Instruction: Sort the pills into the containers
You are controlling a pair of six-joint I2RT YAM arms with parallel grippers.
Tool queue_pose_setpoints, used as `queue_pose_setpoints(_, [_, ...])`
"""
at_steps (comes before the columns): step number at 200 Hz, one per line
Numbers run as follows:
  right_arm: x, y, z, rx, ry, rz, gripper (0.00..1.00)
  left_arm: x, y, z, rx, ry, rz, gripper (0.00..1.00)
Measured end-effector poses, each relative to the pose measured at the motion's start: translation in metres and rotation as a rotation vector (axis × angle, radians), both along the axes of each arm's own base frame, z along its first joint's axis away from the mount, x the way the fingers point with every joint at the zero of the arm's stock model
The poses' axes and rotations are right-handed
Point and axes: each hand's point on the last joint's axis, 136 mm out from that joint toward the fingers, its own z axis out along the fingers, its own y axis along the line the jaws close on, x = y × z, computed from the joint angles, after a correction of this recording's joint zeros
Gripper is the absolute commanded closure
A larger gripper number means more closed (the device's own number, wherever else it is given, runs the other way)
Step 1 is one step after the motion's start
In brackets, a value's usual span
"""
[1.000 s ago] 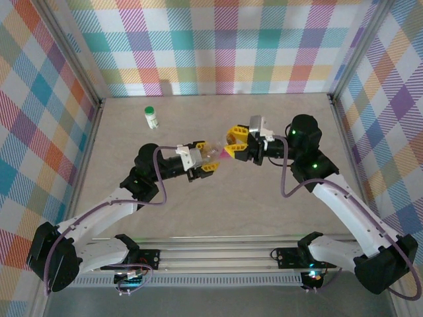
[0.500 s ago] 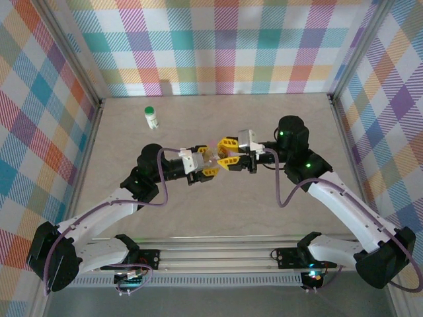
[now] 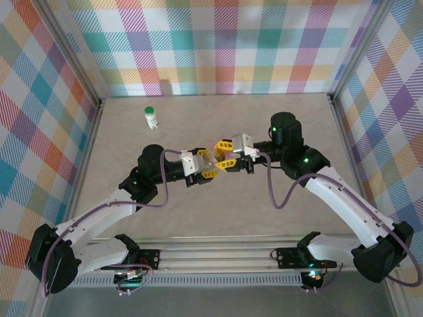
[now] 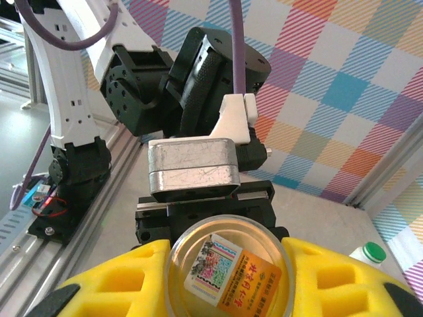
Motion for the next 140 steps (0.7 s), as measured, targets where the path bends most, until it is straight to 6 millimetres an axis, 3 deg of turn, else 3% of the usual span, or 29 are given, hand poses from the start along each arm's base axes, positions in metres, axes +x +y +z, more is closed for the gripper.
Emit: queue_pose_setpoints(140, [0.013, -0.008, -0.005, -0.002, 0.027, -0.076, 1.0, -0.002, 0.001, 0.007, -0.019, -0.026, 0.007, 1.0])
